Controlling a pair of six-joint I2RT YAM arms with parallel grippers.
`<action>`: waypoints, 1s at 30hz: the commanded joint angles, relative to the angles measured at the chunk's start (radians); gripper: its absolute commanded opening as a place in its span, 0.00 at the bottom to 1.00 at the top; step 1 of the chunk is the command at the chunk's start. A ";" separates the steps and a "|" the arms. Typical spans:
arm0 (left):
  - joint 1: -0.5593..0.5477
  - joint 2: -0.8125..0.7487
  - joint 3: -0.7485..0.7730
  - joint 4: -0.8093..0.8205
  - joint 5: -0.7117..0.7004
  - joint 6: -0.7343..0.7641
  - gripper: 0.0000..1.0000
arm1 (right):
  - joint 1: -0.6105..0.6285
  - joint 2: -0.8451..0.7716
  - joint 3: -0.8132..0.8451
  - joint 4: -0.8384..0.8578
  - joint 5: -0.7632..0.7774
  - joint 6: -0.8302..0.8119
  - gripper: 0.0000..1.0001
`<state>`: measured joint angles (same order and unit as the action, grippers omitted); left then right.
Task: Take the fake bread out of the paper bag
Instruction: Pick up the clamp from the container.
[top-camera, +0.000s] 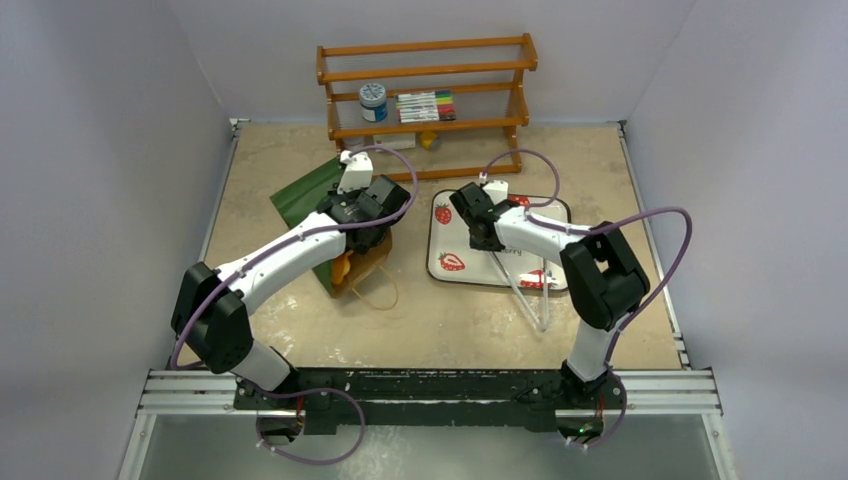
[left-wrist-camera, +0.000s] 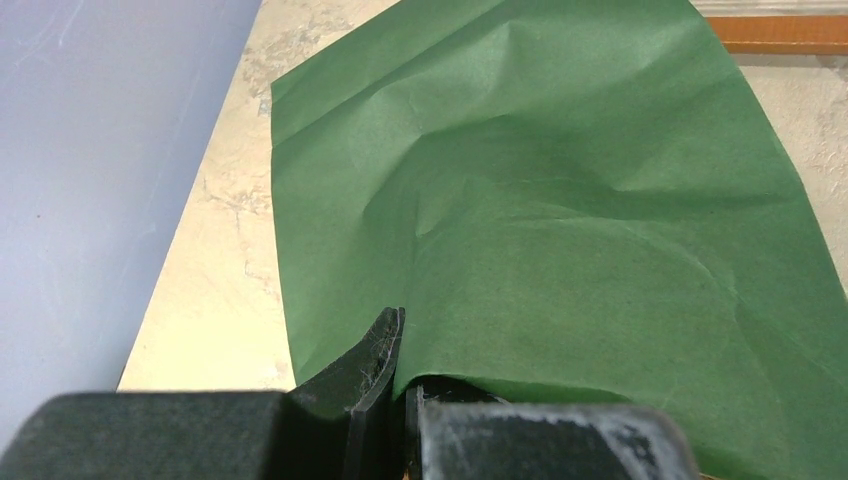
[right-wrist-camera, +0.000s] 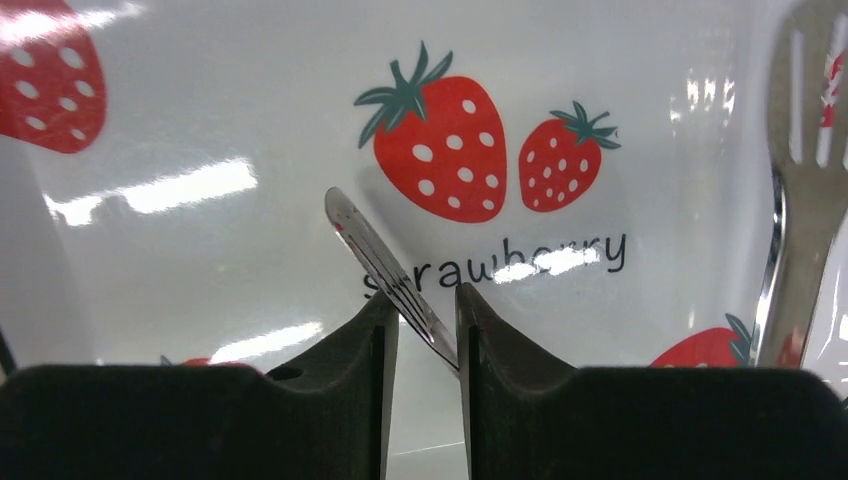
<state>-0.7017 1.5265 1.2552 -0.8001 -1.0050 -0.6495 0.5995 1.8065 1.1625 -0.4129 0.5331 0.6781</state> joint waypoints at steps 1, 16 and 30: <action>0.016 -0.051 0.042 0.000 -0.032 0.009 0.00 | 0.005 -0.003 0.081 0.036 0.044 -0.073 0.25; 0.025 -0.070 0.039 -0.045 -0.035 -0.012 0.00 | 0.023 0.121 0.297 0.204 0.050 -0.305 0.08; 0.028 -0.075 0.028 -0.050 -0.024 -0.037 0.00 | 0.029 0.214 0.353 0.441 -0.093 -0.690 0.07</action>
<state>-0.6815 1.4956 1.2552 -0.8589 -0.9985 -0.6617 0.6228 2.0186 1.4590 -0.0727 0.4999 0.1287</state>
